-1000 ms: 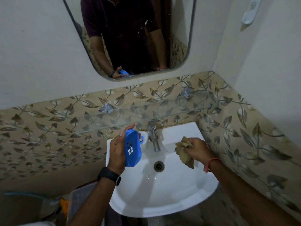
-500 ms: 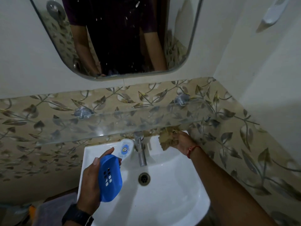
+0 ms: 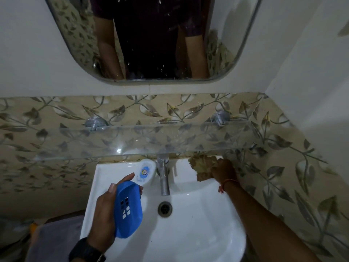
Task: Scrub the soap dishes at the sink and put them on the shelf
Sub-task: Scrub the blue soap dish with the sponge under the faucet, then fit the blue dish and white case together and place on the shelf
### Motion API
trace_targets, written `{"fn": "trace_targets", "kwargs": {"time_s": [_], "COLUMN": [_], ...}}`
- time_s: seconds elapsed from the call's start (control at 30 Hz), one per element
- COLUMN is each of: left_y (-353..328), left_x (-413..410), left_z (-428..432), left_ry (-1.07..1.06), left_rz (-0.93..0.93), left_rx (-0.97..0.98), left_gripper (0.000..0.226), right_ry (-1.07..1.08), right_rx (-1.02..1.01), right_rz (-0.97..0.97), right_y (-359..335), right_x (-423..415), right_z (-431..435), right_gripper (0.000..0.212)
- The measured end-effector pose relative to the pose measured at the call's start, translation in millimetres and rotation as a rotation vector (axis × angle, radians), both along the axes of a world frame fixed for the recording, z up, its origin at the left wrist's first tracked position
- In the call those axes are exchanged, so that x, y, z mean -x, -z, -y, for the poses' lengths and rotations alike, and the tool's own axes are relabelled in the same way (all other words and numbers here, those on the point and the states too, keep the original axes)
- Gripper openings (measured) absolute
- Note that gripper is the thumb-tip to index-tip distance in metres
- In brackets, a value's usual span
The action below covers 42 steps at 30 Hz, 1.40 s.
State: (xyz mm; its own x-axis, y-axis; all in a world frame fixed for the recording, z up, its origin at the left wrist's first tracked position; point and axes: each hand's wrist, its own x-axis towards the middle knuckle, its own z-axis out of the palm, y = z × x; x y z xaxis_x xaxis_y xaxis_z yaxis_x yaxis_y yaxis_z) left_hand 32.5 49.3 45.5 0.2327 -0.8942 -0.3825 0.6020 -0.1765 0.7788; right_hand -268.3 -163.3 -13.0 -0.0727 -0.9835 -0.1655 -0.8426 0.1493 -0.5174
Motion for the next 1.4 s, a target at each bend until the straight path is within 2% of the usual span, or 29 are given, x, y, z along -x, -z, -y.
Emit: {"fn": "trace_targets", "kwargs": {"time_s": [0.07, 0.13, 0.2, 0.27, 0.33, 0.4, 0.5, 0.57, 0.63, 0.7, 0.8, 0.87, 1.07, 1.17, 1.27, 1.4], "left_y": [-6.4, -10.4, -12.9, -15.3, -19.3, -24.5, -24.0, -19.1, -15.1, -10.3, -6.8, -7.5, -13.2, -24.9, -45.5, -67.1], "left_x": [1.1, -1.5, -7.3, -13.7, -20.2, -25.5, -29.9, -30.8, -30.7, -32.3, -34.8, -36.3, -42.3, -41.2, -35.7, -22.9], "left_z": [-1.1, -2.8, -4.3, -7.5, -11.1, -16.1, -25.6, -32.1, -37.9, -42.8, -49.4, -52.3, -54.7, -49.8, -45.7, -43.8], "left_ry": [-0.008, -0.023, -0.032, -0.036, -0.042, -0.067, -0.079, -0.086, -0.075, -0.062, -0.056, -0.062, -0.109, -0.132, -0.151, -0.144], "left_rz": [0.021, 0.049, 0.076, 0.117, 0.169, 0.216, 0.193, 0.179, 0.149, 0.111, 0.117, 0.140, 0.120, 0.077, 0.063, 0.040], "left_rx": [0.016, 0.031, 0.038, 0.031, 0.021, 0.012, 0.015, 0.029, 0.035, 0.040, 0.059, 0.059, 0.050, 0.043, 0.056, 0.081], "left_gripper": [0.052, 0.050, 0.051, 0.051, 0.053, 0.056, 0.065, 0.062, 0.058, 0.060, 0.058, 0.064, 0.054, 0.061, 0.059, 0.064], "right_ry": [0.035, 0.005, -0.173, -0.414, -0.600, -0.687, -0.707, -0.702, -0.677, -0.648, -0.615, -0.585, -0.565, -0.566, -0.508, -0.484], "right_rx": [0.215, 0.470, 0.602, 0.629, 0.575, 0.352, 0.024, -0.059, -0.129, -0.150, -0.038, 0.026, 0.102, 0.204, 0.316, 0.463], "right_rz": [-0.010, 0.092, 0.254, 0.344, 0.332, 0.241, 0.000, -0.201, -0.326, -0.363, -0.376, -0.293, 0.124, 0.358, 0.584, 0.717], "right_y": [-6.3, -12.4, -17.8, -18.3, -15.7, -11.4, -0.8, 3.9, 5.5, 6.4, 10.6, 14.6, 1.2, -24.5, -64.9, -119.4], "right_x": [-12.2, -39.2, -80.4, -125.9, -166.2, -197.9, -227.6, -238.3, -244.7, -249.1, -250.3, -245.3, -227.5, -209.4, -184.1, -155.0], "right_z": [-26.1, -62.7, -103.6, -130.2, -137.2, -130.3, -113.4, -103.2, -96.7, -96.2, -101.3, -103.5, -126.8, -162.4, -199.0, -235.8], "right_gripper": [0.030, 0.026, 0.017, 0.008, 0.012, 0.036, 0.079, 0.091, 0.096, 0.092, 0.062, 0.049, 0.052, 0.052, 0.040, 0.031]}}
